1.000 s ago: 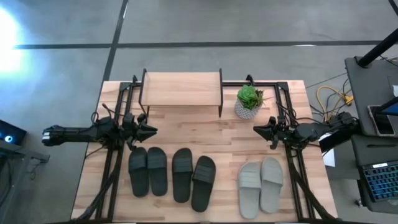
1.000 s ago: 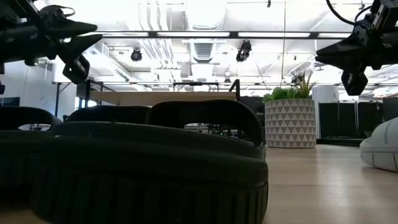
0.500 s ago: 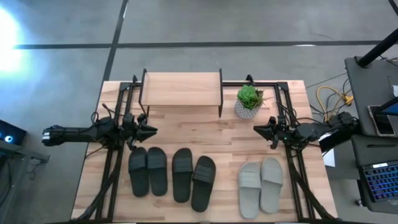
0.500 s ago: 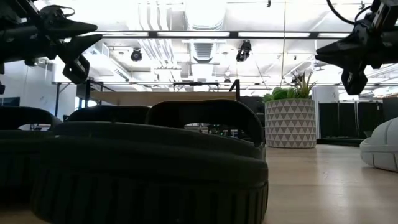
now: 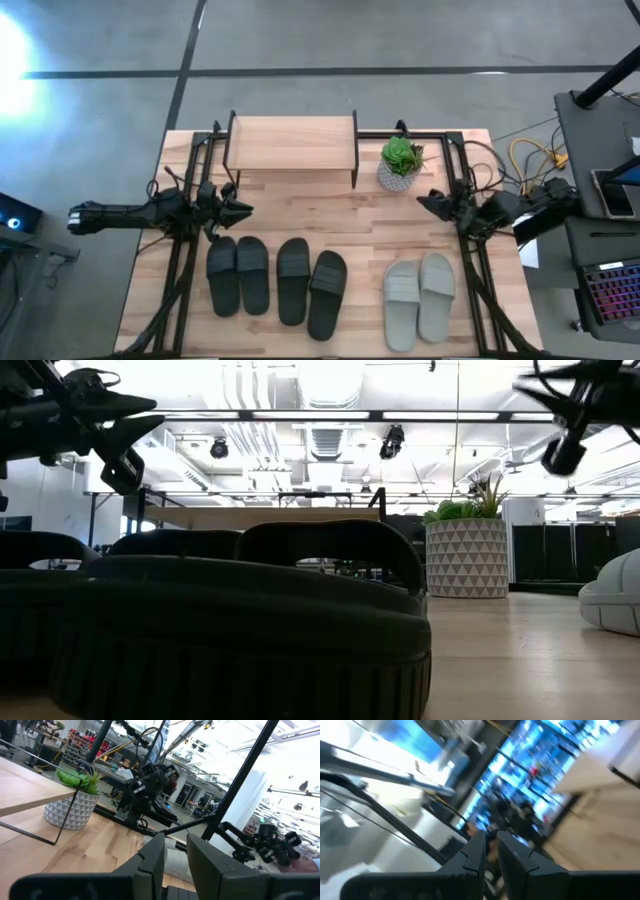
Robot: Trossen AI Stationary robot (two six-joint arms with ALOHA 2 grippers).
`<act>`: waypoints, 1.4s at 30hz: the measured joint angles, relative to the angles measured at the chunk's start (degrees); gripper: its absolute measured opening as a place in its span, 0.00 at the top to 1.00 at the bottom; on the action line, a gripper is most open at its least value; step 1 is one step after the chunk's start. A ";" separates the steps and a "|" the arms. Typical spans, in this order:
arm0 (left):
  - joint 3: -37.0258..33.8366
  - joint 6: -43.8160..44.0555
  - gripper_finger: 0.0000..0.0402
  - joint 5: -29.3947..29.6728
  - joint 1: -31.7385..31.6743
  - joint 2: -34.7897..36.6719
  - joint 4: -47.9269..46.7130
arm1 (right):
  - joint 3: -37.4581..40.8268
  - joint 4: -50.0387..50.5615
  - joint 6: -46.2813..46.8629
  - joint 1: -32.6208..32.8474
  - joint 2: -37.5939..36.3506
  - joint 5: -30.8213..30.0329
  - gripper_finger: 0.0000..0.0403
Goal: Pick and place slides into the shelf
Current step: Put the black slide under the shelf
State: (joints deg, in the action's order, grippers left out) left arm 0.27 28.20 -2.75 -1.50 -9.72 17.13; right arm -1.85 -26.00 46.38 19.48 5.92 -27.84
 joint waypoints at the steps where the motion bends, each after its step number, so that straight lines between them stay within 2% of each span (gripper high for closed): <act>1: 0.00 1.45 0.83 -0.03 0.00 -0.01 0.54 | -0.02 -2.48 -0.35 0.00 1.05 -0.97 0.89; 6: 0.00 13.88 0.83 -0.12 0.00 0.01 9.07 | -0.88 -9.80 0.90 -0.01 8.83 -6.47 0.89; 10: 0.00 7.68 0.83 2.77 0.00 0.01 17.57 | -5.56 -10.29 2.15 -0.04 18.11 -12.45 0.89; 12: 0.00 3.13 0.83 7.69 0.04 0.01 22.04 | -8.54 -10.22 1.48 -0.04 23.11 -13.73 0.89; 14: 0.12 1.07 0.83 15.89 0.04 0.01 25.80 | -11.73 -10.25 1.10 -0.04 28.02 -14.57 0.89; 17: 1.25 -0.98 0.83 26.52 -0.02 -0.06 25.90 | -16.85 -10.14 -1.05 -0.02 34.87 -15.71 0.89; 21: 3.68 -3.19 0.83 30.10 0.00 -0.41 25.97 | -24.38 -10.16 -4.36 -0.02 42.80 -15.77 0.89; 25: 6.59 0.18 0.83 28.30 0.00 -0.77 26.85 | -31.91 -10.08 -8.40 -0.02 49.23 -15.75 0.89; 30: 10.15 0.46 0.83 16.56 0.00 -2.19 36.70 | -40.53 -9.75 -13.95 -0.02 56.98 -15.70 0.89; 32: 12.56 -0.40 0.83 12.21 0.00 -3.41 37.31 | -43.78 -9.36 -16.46 -0.02 59.76 -15.66 0.89; 35: 16.56 -0.89 0.83 9.41 0.04 -6.34 34.04 | -48.94 -9.31 -20.14 -0.35 63.67 -15.31 0.89; 37: 19.96 -2.22 0.83 7.04 0.04 -9.15 29.50 | -52.36 -9.28 -23.50 -0.80 65.94 -14.97 0.89; 39: 24.43 -4.60 0.83 3.88 0.04 -11.88 21.13 | -55.65 -9.03 -26.97 -1.36 67.45 -13.13 0.89; 40: 27.24 -6.36 0.83 2.89 0.04 -13.14 13.96 | -57.26 -8.80 -28.91 -1.65 68.06 -11.80 0.89; 42: 33.64 -10.64 0.83 2.79 0.04 -15.32 -6.05 | -60.30 -6.65 -31.72 -2.05 68.90 -10.77 0.89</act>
State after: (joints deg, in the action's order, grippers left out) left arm 33.91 17.57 0.04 -1.46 -25.05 11.07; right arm -62.15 -32.65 14.66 17.43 74.82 -38.62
